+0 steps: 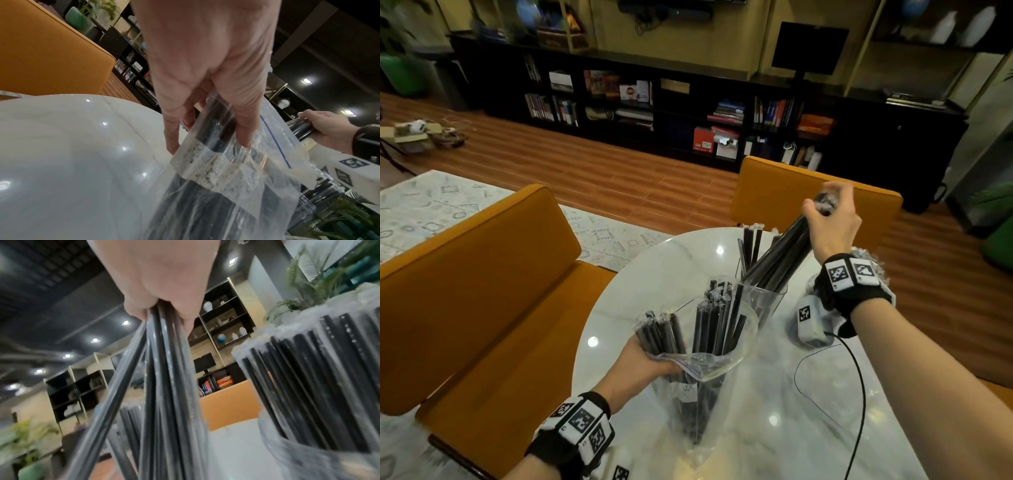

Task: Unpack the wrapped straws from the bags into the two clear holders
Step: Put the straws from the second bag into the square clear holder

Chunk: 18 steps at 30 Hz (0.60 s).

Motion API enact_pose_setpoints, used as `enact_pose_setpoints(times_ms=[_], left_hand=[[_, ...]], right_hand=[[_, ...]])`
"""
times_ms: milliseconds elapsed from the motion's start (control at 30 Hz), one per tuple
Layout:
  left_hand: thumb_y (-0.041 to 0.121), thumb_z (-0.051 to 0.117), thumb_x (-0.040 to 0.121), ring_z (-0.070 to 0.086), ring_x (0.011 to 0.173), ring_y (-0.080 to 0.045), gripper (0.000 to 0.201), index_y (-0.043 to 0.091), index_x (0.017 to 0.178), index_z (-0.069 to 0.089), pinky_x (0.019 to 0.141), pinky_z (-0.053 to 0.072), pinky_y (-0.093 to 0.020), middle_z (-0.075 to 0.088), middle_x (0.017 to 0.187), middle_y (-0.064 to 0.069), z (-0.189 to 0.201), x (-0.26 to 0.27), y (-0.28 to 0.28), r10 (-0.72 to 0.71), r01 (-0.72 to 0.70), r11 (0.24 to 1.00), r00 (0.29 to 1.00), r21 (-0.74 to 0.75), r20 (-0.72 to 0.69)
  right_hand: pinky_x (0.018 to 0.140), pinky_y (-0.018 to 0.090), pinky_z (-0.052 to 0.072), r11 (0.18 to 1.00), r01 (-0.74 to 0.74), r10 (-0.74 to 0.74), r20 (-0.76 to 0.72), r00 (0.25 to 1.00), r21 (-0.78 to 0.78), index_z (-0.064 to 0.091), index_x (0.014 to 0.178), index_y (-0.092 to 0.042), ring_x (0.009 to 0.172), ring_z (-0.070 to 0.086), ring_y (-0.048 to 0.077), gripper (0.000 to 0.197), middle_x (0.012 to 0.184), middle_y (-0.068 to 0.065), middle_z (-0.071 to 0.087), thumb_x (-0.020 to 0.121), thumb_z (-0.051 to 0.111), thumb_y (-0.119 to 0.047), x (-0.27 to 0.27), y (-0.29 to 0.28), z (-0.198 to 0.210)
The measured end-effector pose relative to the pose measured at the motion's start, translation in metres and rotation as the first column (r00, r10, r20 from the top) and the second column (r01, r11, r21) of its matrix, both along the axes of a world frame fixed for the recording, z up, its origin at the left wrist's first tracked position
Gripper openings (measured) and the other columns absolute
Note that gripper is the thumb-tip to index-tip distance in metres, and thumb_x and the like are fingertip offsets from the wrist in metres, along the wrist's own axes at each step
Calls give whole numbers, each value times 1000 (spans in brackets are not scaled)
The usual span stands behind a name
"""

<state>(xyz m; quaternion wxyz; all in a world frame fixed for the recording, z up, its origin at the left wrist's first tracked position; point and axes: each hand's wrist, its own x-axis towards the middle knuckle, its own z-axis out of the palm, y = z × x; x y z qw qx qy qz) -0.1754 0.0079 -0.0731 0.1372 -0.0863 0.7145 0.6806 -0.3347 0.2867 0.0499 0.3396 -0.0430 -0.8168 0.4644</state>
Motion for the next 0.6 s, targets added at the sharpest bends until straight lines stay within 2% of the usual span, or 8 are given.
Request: enact_pose_setpoints(times_ms=[167,233,267,333,400,467,533,600], left_hand=[[-4,79,73,74,82,-4,41,15,106,65,62,54,-13,76,96,-4,0,1,-1,-4,4,1000,1000,20,-1],[-3,80,72,74,86,-8,37,16,101,67,63,54,-13,78,89,-2,-1,2,-2,-3,3,1000,1000,8,-3],[-2,80,72,74,88,-10,36,15,101,69,64,54,-13,79,89,0,-1,2,-3,-3,3,1000,1000,-2,-6],[-1,81,71,74,88,-11,38,11,106,69,67,56,-16,78,93,-3,-2,2,-6,0,0,1000,1000,-20,-15],[1,82,71,74,90,-13,42,9,110,68,71,57,-19,77,98,-7,-3,0,-9,1,-1,1000,1000,-27,-18],[1,82,71,73,92,-14,41,10,109,68,72,57,-19,77,98,-7,-2,0,-10,1,-1,1000,1000,-23,-24],[0,81,72,73,90,-11,39,11,107,69,69,56,-17,78,96,-4,-1,1,-9,-6,5,1000,999,-29,-33],[0,80,72,73,86,-7,36,13,104,69,67,55,-15,78,93,1,-2,4,-5,-25,24,999,999,-31,-32]], right_hand=[[85,18,52,990,-118,101,193,976,82,53,120,-9,89,54,13,35,108,2,54,88,65,-6,1,-11,-37],[81,9,47,977,-144,104,239,965,156,53,122,-8,87,49,14,36,112,9,51,88,65,-5,4,-14,-47],[82,11,48,968,-164,113,252,961,189,52,123,-8,87,48,15,38,116,12,49,88,65,-5,5,-16,-50],[95,35,50,930,-161,69,273,960,330,50,127,-10,97,50,22,45,125,17,44,86,68,-9,7,-18,-52],[102,53,39,796,-78,-93,249,964,600,49,130,-16,115,47,36,54,133,22,41,82,73,-20,7,-19,-51],[100,62,32,613,-62,-161,201,966,787,53,126,-20,121,40,42,56,138,23,37,76,77,-27,9,-18,-49],[94,59,36,441,-86,-136,161,977,893,61,113,-19,111,36,37,46,135,19,33,72,79,-29,13,-18,-49],[82,50,44,361,-100,-92,142,986,927,68,94,-14,97,42,34,28,124,19,42,73,79,-28,22,-15,-49]])
